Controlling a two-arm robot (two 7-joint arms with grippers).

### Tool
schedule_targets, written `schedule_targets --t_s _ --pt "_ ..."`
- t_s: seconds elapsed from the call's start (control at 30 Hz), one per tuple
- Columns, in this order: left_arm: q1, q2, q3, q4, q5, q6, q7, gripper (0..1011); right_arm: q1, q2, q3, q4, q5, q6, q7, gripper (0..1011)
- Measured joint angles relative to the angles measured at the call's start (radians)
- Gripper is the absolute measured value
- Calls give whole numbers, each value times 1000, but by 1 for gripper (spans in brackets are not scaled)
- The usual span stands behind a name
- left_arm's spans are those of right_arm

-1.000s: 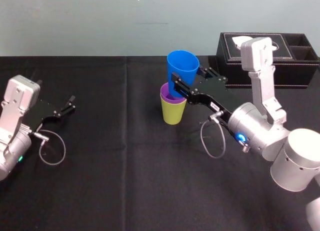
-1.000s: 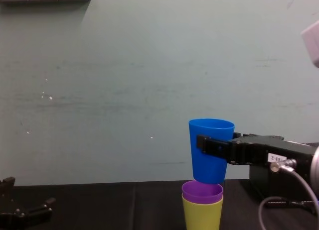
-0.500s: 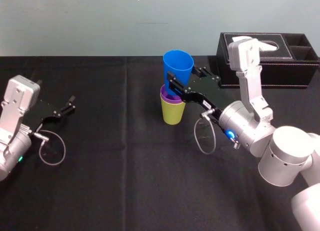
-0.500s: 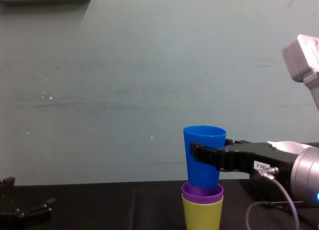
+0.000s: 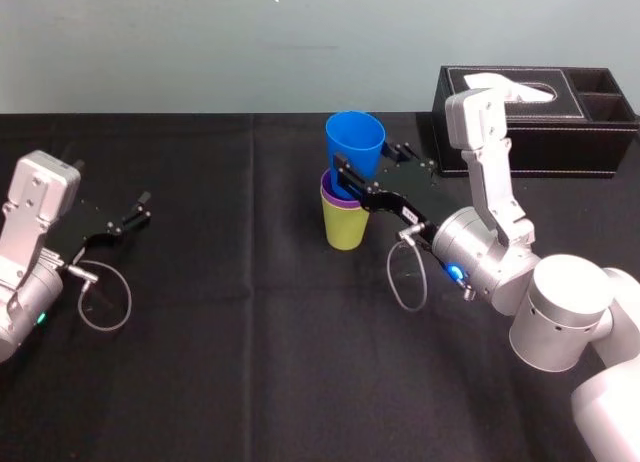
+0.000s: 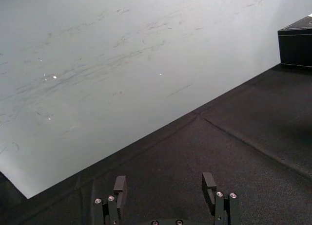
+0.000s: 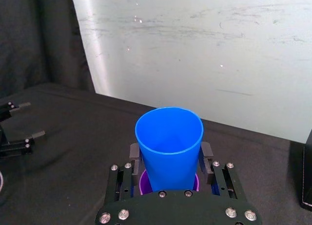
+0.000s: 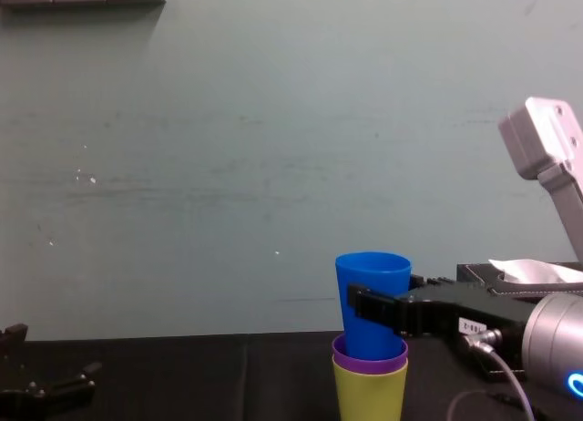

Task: Stack the three plastic cups sequentially using one hand.

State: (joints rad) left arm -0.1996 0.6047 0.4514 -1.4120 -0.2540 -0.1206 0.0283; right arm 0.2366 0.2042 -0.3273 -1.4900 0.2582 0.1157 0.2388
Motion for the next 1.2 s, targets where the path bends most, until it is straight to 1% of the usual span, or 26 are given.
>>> schedule_targets --t_s 0.63,0.87,1.2 --pt "0 0 0 0 0 0 0 1011 -6 -5 -1 42 -31 -16 14 706" --pt "0 0 0 0 0 0 0 1012 -9 -6 -9 50 -48 -20 16 706" --pt "0 0 0 0 0 0 0 1011 -9 -6 -7 49 -46 -19 16 707"
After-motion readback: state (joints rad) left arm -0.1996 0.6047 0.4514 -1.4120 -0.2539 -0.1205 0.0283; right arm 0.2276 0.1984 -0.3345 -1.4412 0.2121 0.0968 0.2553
